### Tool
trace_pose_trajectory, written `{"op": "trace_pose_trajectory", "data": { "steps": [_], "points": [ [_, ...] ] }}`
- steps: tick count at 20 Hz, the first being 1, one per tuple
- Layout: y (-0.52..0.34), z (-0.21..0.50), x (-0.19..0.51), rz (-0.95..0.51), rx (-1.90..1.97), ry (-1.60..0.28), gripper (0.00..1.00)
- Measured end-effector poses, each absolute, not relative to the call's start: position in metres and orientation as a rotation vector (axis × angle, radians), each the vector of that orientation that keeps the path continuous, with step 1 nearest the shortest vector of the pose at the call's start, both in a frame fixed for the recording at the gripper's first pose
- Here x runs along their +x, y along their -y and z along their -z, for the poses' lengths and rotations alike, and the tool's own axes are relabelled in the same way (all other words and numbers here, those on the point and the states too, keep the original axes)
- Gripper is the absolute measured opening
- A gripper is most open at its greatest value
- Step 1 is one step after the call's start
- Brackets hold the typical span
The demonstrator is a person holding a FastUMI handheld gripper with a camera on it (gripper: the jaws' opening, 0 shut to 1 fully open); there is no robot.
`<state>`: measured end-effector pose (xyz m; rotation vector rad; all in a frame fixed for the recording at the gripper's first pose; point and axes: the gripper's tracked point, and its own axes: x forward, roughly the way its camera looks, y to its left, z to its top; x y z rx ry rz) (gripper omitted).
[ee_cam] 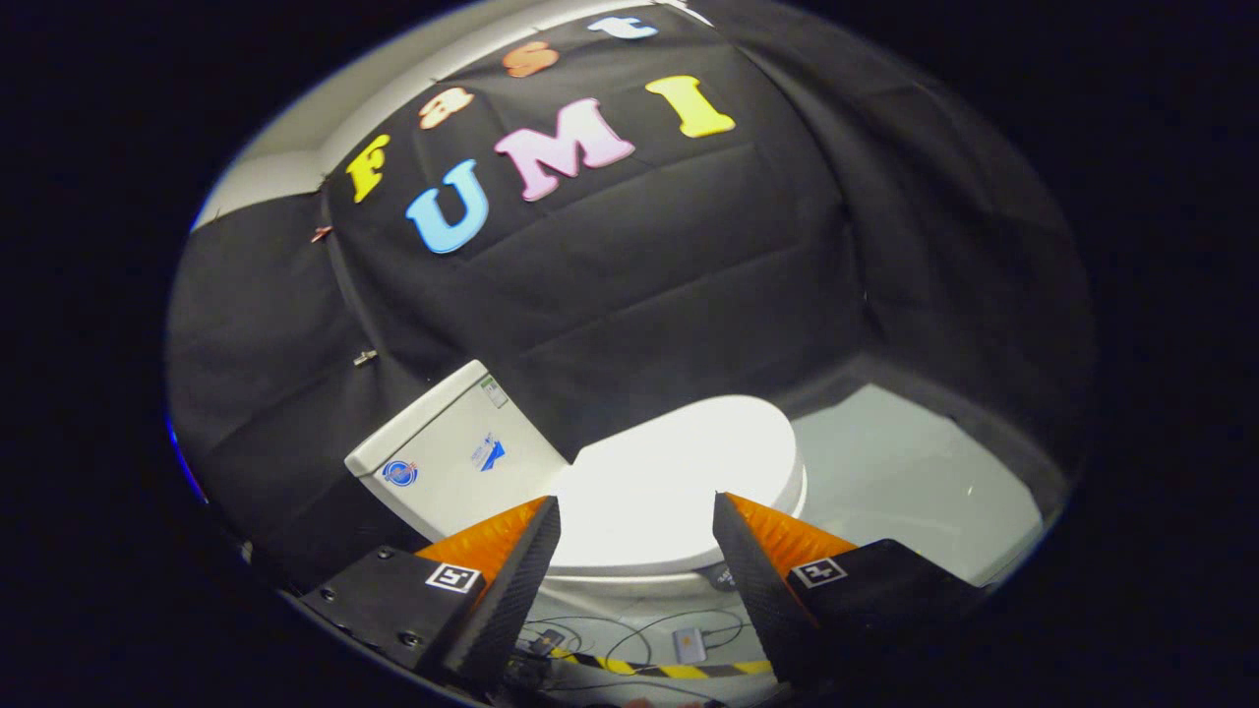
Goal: Open the toilet lid.
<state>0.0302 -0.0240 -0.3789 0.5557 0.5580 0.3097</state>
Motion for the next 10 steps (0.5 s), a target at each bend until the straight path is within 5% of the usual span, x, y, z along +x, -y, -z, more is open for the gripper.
{"op": "trace_pose_trajectory", "data": {
  "steps": [10],
  "points": [
    [0.040,0.497,0.023,-0.286,0.789,-0.862,0.99]
  ]
}}
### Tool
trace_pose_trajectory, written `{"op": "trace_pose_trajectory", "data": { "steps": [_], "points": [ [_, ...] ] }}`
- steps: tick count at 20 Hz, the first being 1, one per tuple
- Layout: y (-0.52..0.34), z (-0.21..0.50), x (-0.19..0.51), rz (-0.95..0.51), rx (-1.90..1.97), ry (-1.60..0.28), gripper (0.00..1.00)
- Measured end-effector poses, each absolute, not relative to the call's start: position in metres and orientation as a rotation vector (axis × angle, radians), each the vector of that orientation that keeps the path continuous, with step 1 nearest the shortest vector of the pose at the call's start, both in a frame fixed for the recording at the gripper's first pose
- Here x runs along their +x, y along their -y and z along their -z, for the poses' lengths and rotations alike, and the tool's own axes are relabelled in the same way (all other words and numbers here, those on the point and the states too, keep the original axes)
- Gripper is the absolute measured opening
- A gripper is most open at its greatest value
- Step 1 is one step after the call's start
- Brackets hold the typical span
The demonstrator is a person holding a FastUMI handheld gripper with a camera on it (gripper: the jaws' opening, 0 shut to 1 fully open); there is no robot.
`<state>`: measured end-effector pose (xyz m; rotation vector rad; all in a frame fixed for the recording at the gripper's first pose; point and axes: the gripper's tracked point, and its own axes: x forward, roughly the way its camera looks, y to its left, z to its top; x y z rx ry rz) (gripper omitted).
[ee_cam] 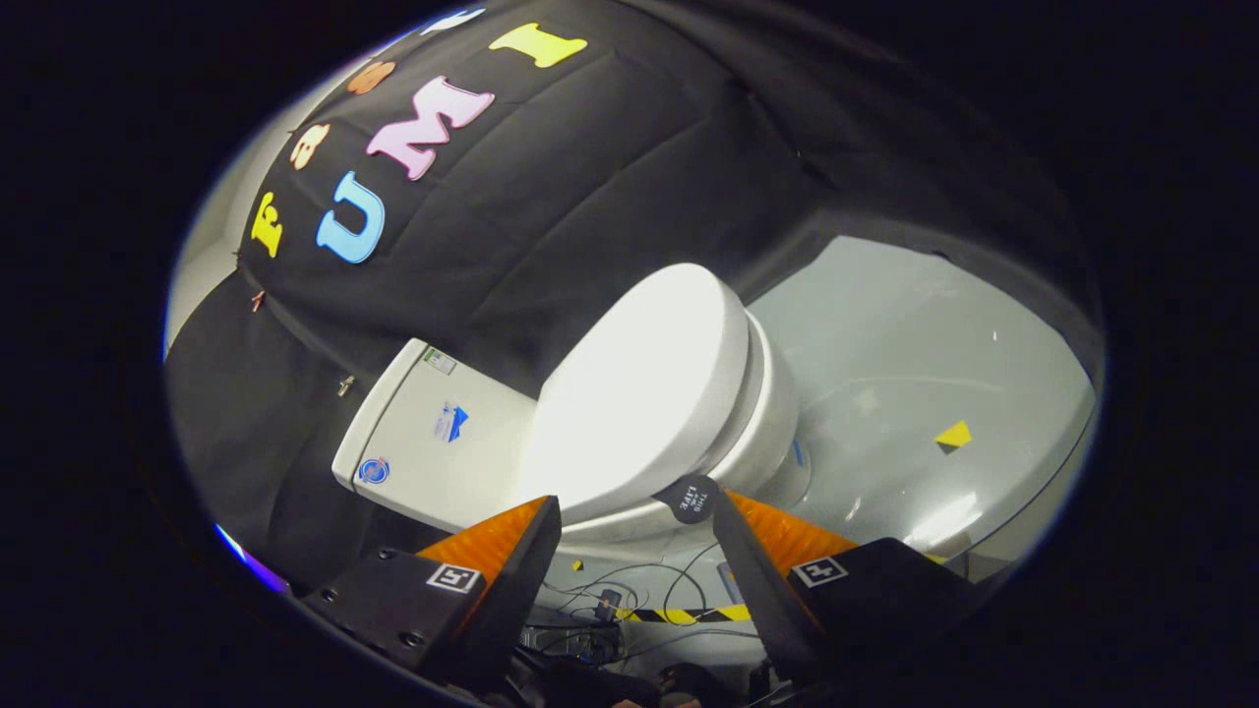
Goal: Open the toilet lid.
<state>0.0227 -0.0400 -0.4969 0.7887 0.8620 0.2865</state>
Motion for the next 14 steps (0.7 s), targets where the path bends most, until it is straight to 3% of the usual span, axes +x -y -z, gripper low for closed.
{"op": "trace_pose_trajectory", "data": {
  "steps": [5,14],
  "points": [
    [0.023,0.523,0.028,-0.315,0.915,-0.975,0.99],
    [0.020,0.562,0.042,-0.262,1.086,-1.018,0.95]
  ]
}}
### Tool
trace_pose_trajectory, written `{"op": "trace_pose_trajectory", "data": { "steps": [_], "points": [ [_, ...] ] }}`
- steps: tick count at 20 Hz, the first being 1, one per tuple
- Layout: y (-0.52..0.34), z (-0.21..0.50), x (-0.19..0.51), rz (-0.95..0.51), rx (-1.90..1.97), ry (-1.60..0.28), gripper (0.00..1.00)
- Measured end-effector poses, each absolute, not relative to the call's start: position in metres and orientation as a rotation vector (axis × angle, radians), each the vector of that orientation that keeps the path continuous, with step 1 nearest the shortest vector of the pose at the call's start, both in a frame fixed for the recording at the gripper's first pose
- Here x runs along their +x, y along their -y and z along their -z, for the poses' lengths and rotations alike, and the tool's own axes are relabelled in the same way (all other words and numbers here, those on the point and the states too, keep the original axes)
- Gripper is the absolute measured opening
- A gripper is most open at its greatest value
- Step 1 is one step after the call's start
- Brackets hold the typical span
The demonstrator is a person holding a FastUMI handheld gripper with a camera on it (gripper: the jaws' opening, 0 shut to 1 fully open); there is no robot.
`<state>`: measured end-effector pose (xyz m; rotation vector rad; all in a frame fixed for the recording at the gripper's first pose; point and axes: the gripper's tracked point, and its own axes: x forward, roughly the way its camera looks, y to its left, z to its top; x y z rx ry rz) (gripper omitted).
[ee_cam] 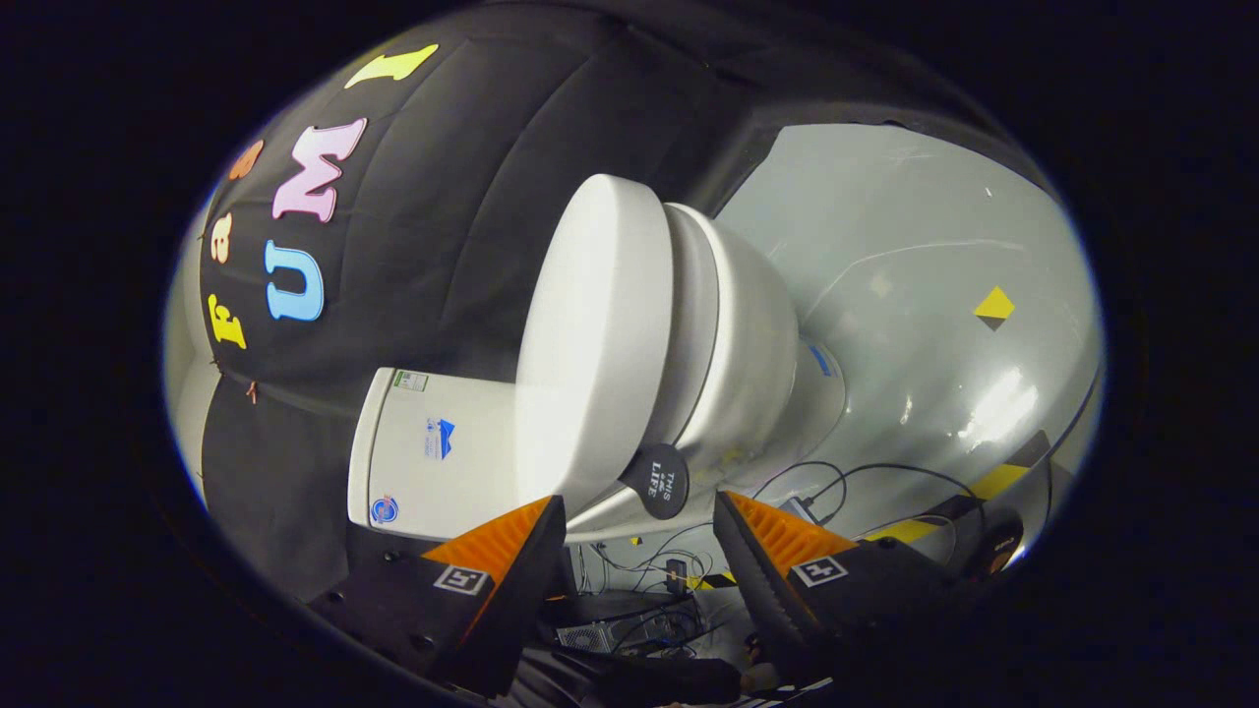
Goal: Open the toilet lid.
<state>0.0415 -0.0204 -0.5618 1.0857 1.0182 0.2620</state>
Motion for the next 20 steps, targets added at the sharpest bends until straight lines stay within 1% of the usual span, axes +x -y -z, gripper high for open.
{"op": "trace_pose_trajectory", "data": {
  "steps": [2,4,7,8,9,10,11,14,15,16,17,20],
  "points": [
    [0.022,0.566,0.050,-0.248,1.111,-1.006,0.96],
    [0.018,0.564,0.057,-0.260,1.154,-0.994,0.81],
    [0.012,0.578,0.061,-0.248,1.172,-1.027,0.55],
    [0.006,0.574,0.062,-0.268,1.198,-1.029,0.55],
    [0.001,0.586,0.059,-0.243,1.142,-1.064,0.55],
    [0.013,0.578,0.053,-0.235,1.172,-1.034,0.39],
    [0.008,0.587,0.061,-0.225,1.170,-1.042,0.24],
    [0.008,0.582,0.065,-0.268,1.123,-1.000,0.24],
    [0.002,0.593,0.070,-0.254,1.141,-0.992,0.22],
    [0.009,0.592,0.070,-0.255,1.145,-1.017,0.09],
    [0.006,0.600,0.071,-0.248,1.127,-1.019,0.09],
    [0.007,0.579,0.069,-0.209,1.063,-1.025,0.09]
  ]
}}
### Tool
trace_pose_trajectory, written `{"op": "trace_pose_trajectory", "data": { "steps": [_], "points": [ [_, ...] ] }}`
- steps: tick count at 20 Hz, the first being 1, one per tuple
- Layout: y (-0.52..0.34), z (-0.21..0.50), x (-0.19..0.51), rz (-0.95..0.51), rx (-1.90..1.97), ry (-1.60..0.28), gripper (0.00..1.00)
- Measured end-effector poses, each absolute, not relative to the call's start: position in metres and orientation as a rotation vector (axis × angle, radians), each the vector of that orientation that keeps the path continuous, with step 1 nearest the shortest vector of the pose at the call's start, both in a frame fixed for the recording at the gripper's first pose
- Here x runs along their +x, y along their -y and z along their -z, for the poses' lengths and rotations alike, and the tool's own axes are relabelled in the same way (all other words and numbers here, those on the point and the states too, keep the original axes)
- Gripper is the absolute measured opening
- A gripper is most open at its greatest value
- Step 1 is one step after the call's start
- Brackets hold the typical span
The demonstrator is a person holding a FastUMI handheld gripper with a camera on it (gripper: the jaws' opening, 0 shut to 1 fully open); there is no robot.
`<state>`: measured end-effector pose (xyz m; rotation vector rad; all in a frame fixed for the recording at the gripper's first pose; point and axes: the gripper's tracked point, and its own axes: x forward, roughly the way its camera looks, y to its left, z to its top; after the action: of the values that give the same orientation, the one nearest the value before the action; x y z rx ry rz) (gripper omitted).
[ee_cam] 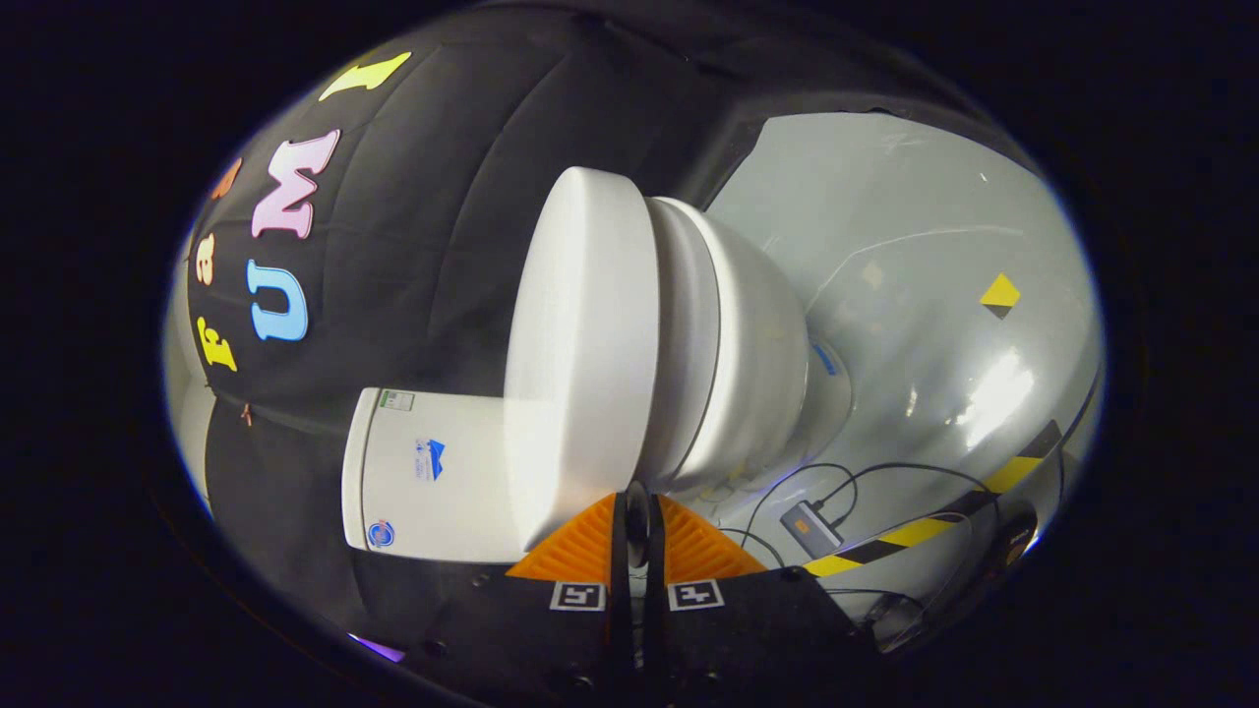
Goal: Open the toilet lid.
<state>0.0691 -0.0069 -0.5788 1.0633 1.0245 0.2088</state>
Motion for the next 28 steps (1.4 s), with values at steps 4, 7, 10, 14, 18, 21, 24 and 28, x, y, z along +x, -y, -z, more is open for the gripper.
{"op": "trace_pose_trajectory", "data": {
  "steps": [4,7,10,14,18,21,24,28],
  "points": [
    [0.000,0.537,0.074,-0.196,0.977,-0.987,0.09],
    [-0.003,0.503,0.075,-0.158,0.894,-0.964,0.08],
    [-0.016,0.468,0.078,-0.143,0.826,-0.923,0.06],
    [-0.036,0.433,0.078,-0.104,0.671,-0.895,0.05],
    [-0.053,0.410,0.080,-0.033,0.581,-0.860,0.05],
    [-0.069,0.395,0.079,0.008,0.562,-0.826,0.06],
    [-0.088,0.379,0.077,0.010,0.514,-0.788,0.06],
    [-0.113,0.359,0.074,0.013,0.431,-0.747,0.06]
  ]
}}
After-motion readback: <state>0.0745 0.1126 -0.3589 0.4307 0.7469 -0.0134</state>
